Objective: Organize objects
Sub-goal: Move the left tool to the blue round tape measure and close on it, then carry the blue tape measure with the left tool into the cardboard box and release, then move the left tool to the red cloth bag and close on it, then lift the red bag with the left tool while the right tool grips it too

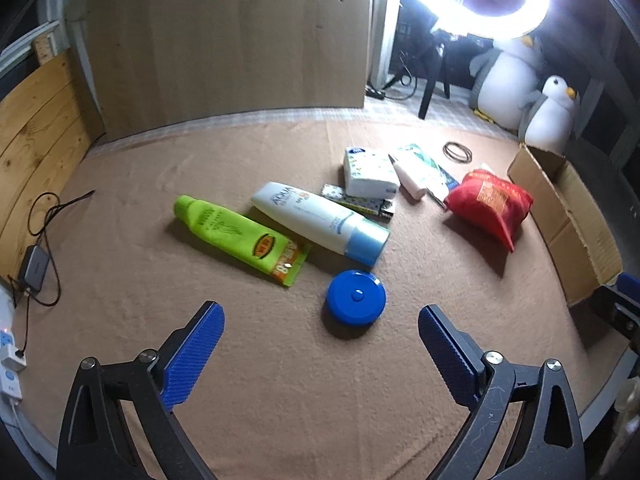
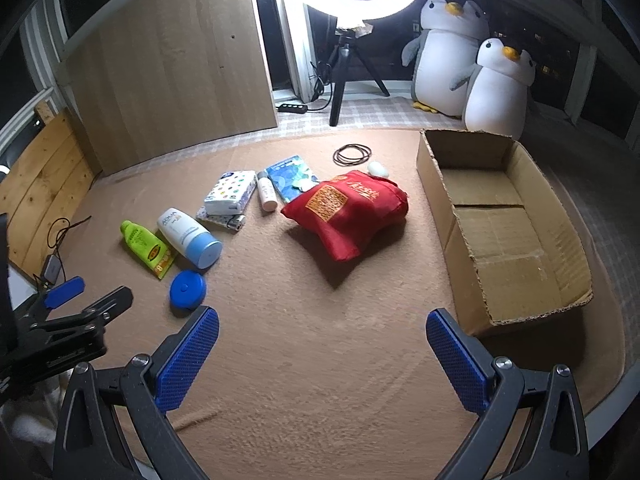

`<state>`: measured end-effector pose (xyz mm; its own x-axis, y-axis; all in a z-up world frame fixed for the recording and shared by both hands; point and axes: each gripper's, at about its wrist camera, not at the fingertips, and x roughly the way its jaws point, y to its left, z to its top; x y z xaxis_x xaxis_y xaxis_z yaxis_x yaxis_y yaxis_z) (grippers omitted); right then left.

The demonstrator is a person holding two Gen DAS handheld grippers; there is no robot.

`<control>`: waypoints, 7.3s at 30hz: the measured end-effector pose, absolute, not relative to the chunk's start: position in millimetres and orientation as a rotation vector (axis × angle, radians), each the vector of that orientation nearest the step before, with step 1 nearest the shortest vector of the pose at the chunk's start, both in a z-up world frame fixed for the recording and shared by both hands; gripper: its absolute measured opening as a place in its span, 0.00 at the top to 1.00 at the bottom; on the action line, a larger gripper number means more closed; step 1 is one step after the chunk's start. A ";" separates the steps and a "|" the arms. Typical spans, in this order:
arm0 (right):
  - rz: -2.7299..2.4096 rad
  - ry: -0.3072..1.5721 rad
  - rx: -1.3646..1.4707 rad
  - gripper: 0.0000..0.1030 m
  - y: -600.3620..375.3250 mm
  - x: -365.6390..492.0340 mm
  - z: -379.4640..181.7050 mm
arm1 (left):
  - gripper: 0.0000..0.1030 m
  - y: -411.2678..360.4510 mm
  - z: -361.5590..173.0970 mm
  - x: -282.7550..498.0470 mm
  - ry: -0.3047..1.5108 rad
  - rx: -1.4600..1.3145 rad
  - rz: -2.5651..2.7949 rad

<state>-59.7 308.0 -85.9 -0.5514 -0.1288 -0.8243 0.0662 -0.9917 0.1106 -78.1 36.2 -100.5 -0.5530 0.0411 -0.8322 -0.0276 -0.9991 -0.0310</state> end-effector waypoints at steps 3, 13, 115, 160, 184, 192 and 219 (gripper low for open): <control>-2.681 -0.111 1.437 0.00 314.8 -58.6 -87.3 | 0.07 44.2 -112.0 -87.5 -0.002 -1.484 2.707; -2.717 -0.148 1.473 0.00 340.2 -52.9 -90.2 | 0.16 61.6 -152.0 -116.6 0.028 -1.592 2.638; -2.766 -0.338 1.619 0.00 472.9 -0.4 -113.3 | 0.34 275.0 -83.5 -152.7 0.125 -1.279 2.459; -2.717 -0.266 1.644 0.01 432.3 -20.7 -114.8 | 0.53 253.2 -163.5 -272.2 0.147 -1.581 2.332; -2.636 -0.226 1.594 0.00 386.2 -25.7 -118.8 | 0.51 172.0 -171.6 -134.8 -0.075 -1.599 2.312; -2.589 -0.238 1.600 0.00 375.1 -30.3 -125.8 | 0.27 135.4 -157.7 -121.4 -0.173 -1.590 2.292; -2.329 -0.397 1.676 0.00 342.0 -60.9 -158.2 | 0.26 128.3 -163.1 -64.3 -0.185 -1.564 2.087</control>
<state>-60.9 342.0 -158.2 -0.3105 -0.3512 -0.8833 0.0386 -0.9331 0.3575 -64.3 128.3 -163.1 -0.1972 0.4806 -0.8545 -0.3224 -0.8549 -0.4064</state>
